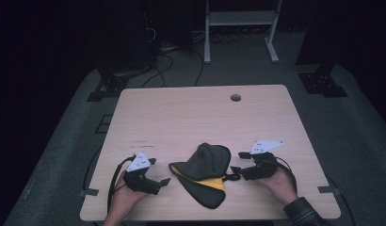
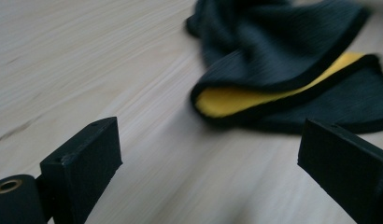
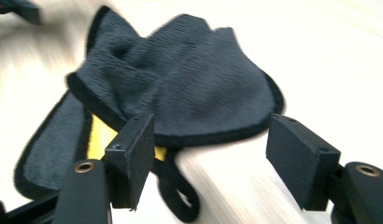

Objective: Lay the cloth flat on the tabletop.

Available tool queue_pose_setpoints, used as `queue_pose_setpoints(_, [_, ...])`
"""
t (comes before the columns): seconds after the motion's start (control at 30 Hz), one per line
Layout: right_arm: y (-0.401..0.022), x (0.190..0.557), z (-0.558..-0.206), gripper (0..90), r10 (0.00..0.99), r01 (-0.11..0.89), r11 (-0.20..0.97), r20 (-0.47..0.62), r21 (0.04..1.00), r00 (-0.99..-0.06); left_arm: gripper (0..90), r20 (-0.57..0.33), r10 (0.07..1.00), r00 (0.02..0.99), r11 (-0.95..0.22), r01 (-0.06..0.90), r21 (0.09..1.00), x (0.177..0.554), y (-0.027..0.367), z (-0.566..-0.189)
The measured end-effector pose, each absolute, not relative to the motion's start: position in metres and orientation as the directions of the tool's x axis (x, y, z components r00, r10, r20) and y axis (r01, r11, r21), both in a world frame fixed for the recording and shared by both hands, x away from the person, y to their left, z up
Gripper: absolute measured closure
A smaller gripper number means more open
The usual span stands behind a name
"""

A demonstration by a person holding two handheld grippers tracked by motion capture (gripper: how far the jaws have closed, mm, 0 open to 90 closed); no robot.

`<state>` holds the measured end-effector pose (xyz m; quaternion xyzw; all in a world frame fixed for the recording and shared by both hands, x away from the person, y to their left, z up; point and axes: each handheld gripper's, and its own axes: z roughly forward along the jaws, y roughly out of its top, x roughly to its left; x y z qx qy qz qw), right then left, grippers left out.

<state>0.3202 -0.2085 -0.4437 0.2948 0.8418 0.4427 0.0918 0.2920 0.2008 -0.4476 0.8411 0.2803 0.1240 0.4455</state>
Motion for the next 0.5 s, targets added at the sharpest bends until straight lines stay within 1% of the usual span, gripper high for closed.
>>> queue_pose_setpoints(0.17, [-0.216,0.324,-0.445,31.5,0.601,0.429,0.421,0.108,0.799,-0.792,6.0,-0.076,0.498,0.864,-0.444,0.330,0.833,0.293,0.169,-0.435])
queue_pose_setpoints(0.2, [-0.216,0.324,-0.445,31.5,0.602,0.430,0.420,0.110,0.799,-0.791,7.7,-0.078,0.483,0.872,-0.445,0.321,0.836,0.293,0.163,-0.433])
queue_pose_setpoints(0.23, [-0.217,0.325,-0.445,31.5,0.602,0.430,0.421,0.108,0.799,-0.791,10.0,-0.077,0.468,0.880,-0.451,0.313,0.836,0.293,0.157,-0.432])
queue_pose_setpoints(0.33, [-0.217,0.326,-0.445,31.4,0.603,0.432,0.419,0.111,0.799,-0.790,12.8,-0.069,0.437,0.897,-0.461,0.289,0.839,0.293,0.140,-0.428])
queue_pose_setpoints(0.5, [-0.217,0.326,-0.445,31.2,0.603,0.430,0.418,0.110,0.800,-0.790,13.8,-0.062,0.397,0.916,-0.475,0.263,0.840,0.293,0.115,-0.428])
